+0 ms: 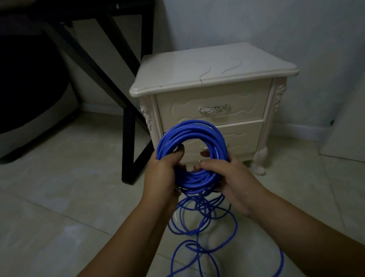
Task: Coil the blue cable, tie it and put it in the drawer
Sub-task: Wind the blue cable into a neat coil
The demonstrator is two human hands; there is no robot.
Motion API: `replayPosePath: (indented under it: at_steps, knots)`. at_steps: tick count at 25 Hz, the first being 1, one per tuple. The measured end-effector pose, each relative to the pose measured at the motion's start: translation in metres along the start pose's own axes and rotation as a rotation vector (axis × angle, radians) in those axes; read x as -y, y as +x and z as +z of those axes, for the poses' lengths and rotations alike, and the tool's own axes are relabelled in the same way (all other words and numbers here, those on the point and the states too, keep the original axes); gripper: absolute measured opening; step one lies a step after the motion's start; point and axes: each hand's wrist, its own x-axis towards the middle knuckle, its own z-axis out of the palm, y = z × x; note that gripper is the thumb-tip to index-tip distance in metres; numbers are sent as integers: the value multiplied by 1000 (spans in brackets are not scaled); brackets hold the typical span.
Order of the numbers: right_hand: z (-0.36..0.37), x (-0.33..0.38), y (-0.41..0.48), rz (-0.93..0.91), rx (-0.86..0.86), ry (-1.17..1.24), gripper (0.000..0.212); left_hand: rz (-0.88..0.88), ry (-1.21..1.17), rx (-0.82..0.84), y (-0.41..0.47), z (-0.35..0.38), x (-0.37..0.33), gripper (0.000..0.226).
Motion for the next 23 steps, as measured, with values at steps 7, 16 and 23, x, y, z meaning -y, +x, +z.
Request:
replayPosePath:
  at_steps: [7, 16, 23]
  knots:
    - [-2, -2, -3, -40, -108, 38, 25, -169, -29, 137, -6, -4, 9, 17]
    - [-6, 9, -6, -396, 15, -843, 23, 325, 808, 416, -9, -16, -20, 36]
    - [-8, 25, -3, -356, 22, -765, 37, 328, 755, 280, -11, -6, -11, 18]
